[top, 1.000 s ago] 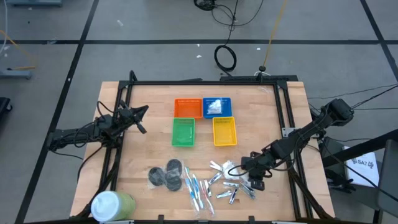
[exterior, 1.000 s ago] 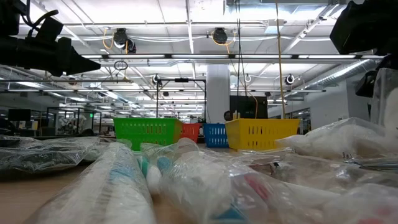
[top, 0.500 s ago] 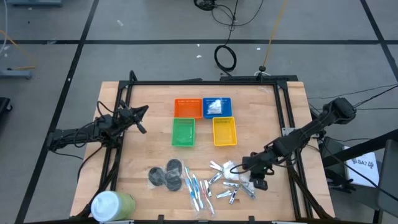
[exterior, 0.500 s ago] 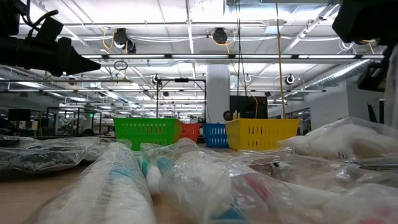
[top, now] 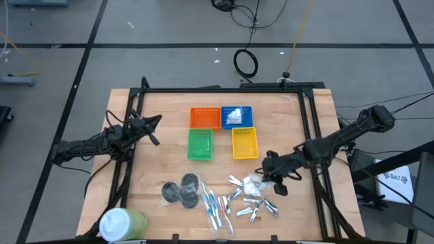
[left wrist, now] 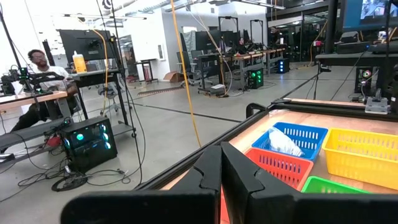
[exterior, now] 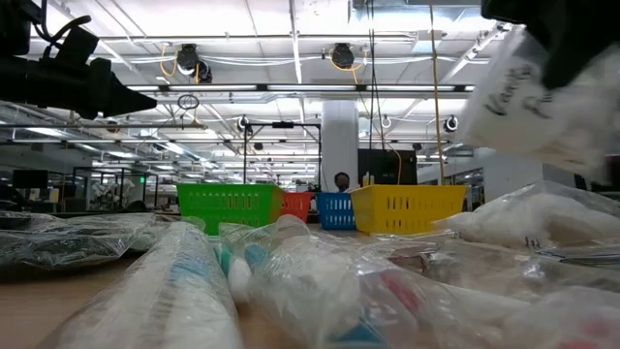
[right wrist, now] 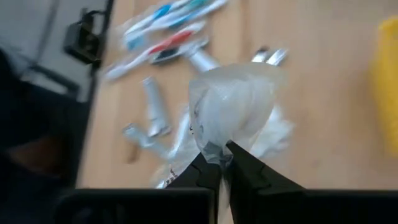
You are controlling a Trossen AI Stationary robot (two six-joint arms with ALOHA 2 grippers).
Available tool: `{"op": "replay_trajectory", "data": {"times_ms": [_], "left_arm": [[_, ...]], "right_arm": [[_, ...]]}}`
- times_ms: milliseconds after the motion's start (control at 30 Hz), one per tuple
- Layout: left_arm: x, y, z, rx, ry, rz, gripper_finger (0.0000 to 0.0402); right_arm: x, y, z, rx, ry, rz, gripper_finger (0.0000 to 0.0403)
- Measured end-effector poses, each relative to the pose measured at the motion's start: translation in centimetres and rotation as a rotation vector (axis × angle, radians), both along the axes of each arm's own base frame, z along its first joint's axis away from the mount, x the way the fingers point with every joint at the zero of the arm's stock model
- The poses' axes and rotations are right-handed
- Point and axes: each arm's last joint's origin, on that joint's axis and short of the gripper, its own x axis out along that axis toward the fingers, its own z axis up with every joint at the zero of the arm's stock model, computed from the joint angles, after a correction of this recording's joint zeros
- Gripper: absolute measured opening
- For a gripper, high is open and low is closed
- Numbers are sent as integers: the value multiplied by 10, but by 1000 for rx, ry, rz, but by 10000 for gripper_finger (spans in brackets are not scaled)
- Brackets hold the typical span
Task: Pick & Place Travel size toiletries
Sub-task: Put the white vanity pack into the blue bin
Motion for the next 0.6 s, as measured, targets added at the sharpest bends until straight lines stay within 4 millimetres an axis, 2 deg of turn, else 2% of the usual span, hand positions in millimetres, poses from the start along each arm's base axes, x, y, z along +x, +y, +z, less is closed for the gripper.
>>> {"op": "replay_trajectory", "data": {"times_ms": [367, 600], "left_arm": [[0, 0, 0, 0, 0, 0, 1], [0, 0, 0, 0, 0, 0, 1]], "right_arm": [[28, -43, 17, -377, -323, -80, 6], [46, -93, 22, -529, -497, -213, 6]]}}
